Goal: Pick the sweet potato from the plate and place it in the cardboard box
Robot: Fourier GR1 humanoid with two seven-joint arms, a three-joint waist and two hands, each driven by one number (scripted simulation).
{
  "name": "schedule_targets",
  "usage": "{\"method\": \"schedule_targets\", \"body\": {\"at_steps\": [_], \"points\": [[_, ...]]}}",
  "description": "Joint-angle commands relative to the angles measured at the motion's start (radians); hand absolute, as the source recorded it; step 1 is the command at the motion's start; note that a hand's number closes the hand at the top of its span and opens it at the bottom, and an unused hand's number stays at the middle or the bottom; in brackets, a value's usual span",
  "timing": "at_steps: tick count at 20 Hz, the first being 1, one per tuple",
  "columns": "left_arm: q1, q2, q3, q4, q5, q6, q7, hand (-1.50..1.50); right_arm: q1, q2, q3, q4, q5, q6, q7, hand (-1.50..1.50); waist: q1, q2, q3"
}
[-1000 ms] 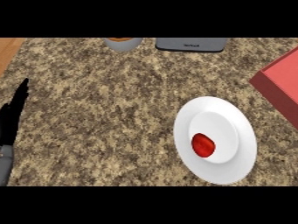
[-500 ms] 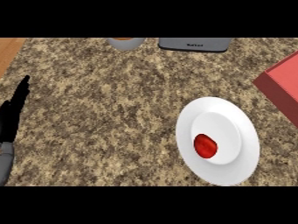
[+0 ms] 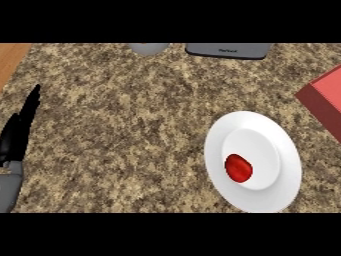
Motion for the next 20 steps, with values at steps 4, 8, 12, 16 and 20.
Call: {"method": "schedule_targets", "body": {"at_steps": [4, 8, 12, 16, 20], "points": [[0.011, -0.012, -0.002, 0.002, -0.002, 0.005, -0.023, 0.0, -0.03, 0.041, -0.022, 0.083, -0.013, 0.03, 0.123, -1.5, 0.014, 0.007, 0.001], [-0.032, 0.004, 0.016, 0.038, 0.008, -0.007, -0.02, 0.0, -0.023, 0.064, -0.038, 0.085, -0.029, 0.036, 0.108, -1.5, 0.002, 0.013, 0.001], [0.007, 0.009, 0.013, 0.014, 0.0, -0.006, -0.029, 0.0, -0.001, 0.08, -0.071, 0.059, -0.061, -0.005, 0.027, -1.5, 0.007, 0.008, 0.003], [0.002, -0.007, -0.003, -0.008, -0.001, -0.008, -0.012, 0.0, -0.027, 0.065, -0.143, 0.039, -0.13, -0.019, -0.011, -1.5, 0.002, 0.003, 0.003], [-0.013, 0.009, 0.021, 0.021, -0.003, 0.002, -0.012, 0.0, -0.035, 0.025, -0.231, 0.038, -0.215, 0.0, -0.031, -1.5, -0.016, 0.004, 0.003]]}}
